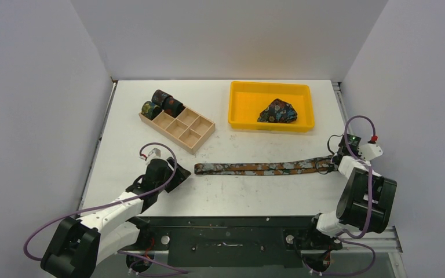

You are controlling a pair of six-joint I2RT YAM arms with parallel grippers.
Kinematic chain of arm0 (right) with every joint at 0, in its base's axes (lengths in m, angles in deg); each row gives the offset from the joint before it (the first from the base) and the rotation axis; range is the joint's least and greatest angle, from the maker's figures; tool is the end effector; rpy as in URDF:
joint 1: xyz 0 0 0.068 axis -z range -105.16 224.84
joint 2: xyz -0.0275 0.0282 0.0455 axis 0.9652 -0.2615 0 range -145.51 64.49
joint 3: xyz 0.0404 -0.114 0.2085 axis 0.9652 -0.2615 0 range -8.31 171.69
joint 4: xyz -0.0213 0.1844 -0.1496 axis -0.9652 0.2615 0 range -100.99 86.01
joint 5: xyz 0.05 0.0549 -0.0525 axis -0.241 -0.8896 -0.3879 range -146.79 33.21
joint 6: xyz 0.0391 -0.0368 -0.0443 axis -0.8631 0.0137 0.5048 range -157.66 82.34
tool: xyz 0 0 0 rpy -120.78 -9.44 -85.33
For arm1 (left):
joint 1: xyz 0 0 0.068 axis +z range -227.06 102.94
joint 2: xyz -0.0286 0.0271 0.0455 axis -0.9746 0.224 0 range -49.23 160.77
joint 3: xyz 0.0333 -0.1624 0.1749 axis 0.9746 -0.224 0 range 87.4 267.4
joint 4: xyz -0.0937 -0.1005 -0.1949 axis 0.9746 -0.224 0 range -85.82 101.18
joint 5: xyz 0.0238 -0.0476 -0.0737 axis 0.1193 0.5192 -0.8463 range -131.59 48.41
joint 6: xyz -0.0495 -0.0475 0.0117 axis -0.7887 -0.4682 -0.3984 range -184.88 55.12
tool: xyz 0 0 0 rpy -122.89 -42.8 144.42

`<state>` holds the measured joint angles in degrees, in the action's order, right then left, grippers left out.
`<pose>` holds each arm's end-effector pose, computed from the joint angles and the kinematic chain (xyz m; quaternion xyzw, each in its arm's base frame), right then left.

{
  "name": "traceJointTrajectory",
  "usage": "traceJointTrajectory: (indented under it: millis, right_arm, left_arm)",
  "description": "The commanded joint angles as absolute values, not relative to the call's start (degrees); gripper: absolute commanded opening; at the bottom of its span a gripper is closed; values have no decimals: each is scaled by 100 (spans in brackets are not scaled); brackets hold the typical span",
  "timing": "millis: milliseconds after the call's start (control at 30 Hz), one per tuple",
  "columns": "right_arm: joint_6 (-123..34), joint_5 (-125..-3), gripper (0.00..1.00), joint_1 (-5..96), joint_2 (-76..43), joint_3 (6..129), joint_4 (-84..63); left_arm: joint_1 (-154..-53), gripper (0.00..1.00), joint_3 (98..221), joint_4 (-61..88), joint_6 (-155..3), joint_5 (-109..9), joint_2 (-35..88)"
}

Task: Roll the ties
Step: Flatten out the tie at the center of the board.

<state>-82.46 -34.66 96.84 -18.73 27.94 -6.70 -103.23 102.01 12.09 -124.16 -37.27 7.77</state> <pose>0.2387 -0.1194 0.1242 0.5628 0.7379 -0.1131 0.3548 0.1771 -0.0822 0.1166 -0.2744 0.8689 -0.2534 0.3250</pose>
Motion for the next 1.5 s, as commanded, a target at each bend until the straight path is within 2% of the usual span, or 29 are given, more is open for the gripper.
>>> traceJointTrajectory:
  millis: [0, 367, 433, 500, 567, 633, 767, 867, 933, 1000, 1067, 1167, 1300, 1367, 1467]
  right_arm:
    - [-7755, -3600, 5, 9612, -1579, 2758, -1393]
    - [-7356, -4334, 6, 9689, -2184, 2850, -2058]
    - [-7352, -4309, 11, 9690, -2294, 2905, -1952]
    - [-7366, -4190, 29, 9690, -2296, 2928, -1845]
    - [-7330, -4051, 52, 9690, -2204, 2965, -1750]
    - [-7326, -3889, 66, 9682, -2077, 3070, -1609]
    - [-7408, -3557, 83, 9531, -1624, 3349, -1374]
    - [-7535, -3491, 88, 9348, -1348, 3747, -1132]
    - [-7753, -3422, 87, 9018, -1139, 3977, -760]
    - [-7989, -3674, 81, 8630, -786, 3889, -806]
    - [-8180, -4185, 70, 8150, -348, 3518, -1250]
    - [-8180, -5009, 44, 7172, -30, 3065, -1818]
    - [-7764, -5478, 29, 5778, -232, 2908, -1896]
    - [-7759, -5476, 24, 5242, -329, 2733, -2025]
    - [-7725, -5484, 21, 4600, -480, 2442, -2308]
  left_arm:
    - [-10343, 58, 10207, 1039, -12341, -3793, 853]
    - [-10342, 58, 10117, 1277, -12354, -3810, 823]
    - [-10345, 58, 10065, 1324, -12380, -3828, 821]
    - [-10342, 58, 10040, 1361, -12402, -3844, 812]
    - [-10347, 58, 10034, 1364, -12403, -3838, 802]
    - [-10343, 58, 10028, 1351, -12403, -3834, 767]
    - [-10342, 58, 10029, 1309, -12395, -3829, 660]
    - [-10343, 58, 10079, 1150, -12324, -3829, 557]
    - [-10350, 58, 10129, 987, -12280, -3815, 465]
    - [-10349, 58, 10189, 880, -12252, -3784, 374]
    - [-10349, 58, 10349, 725, -12196, -3787, 315]
    - [-10351, 58, 10604, 594, -11995, -4001, 243]
    - [-10362, 53, 10963, 606, -11855, -4504, 219]
    - [-10380, 48, 11107, 868, -11867, -4784, 228]
    - [-10378, 30, 11299, 1412, -11968, -5157, 454]
